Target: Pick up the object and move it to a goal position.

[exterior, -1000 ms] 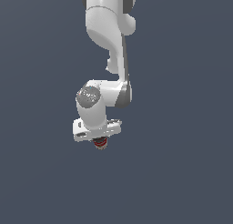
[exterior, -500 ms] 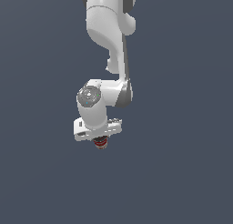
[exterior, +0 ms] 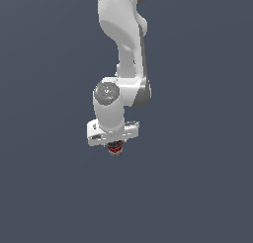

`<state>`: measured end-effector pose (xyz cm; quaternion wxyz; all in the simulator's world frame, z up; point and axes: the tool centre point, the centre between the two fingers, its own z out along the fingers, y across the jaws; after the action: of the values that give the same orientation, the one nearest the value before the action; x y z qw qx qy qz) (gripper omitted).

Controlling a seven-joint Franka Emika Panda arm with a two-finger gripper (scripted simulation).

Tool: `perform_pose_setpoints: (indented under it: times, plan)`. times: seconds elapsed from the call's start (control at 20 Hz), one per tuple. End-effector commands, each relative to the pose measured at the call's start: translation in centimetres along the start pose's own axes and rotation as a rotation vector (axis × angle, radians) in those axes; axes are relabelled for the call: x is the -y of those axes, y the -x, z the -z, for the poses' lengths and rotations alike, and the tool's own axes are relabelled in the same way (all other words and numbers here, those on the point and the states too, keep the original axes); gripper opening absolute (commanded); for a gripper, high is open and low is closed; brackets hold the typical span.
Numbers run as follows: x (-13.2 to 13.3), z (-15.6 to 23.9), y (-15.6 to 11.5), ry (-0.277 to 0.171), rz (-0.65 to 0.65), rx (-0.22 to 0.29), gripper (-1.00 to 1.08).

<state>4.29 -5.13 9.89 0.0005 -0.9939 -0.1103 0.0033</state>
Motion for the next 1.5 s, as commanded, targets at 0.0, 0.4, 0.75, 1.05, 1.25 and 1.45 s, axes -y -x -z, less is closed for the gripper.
perform_pose_setpoints:
  times: [0.0,0.4,0.75,1.05,1.25,1.45]
  plan:
    - [1.4,1.3,0.4,0.002,0.001,-0.005,-1.0]
    - [7.9,6.2,3.2,0.003,0.001,-0.005,-1.0]
    - [13.6,10.5,5.5,0.003,0.002,-0.006,-1.0]
    - [17.4,13.4,6.9,0.004,0.002,-0.006,-1.0]
    - [18.9,14.6,7.4,0.003,0.001,-0.006,-1.0]
    - [19.6,15.2,7.5,0.002,0.001,-0.006,-1.0]
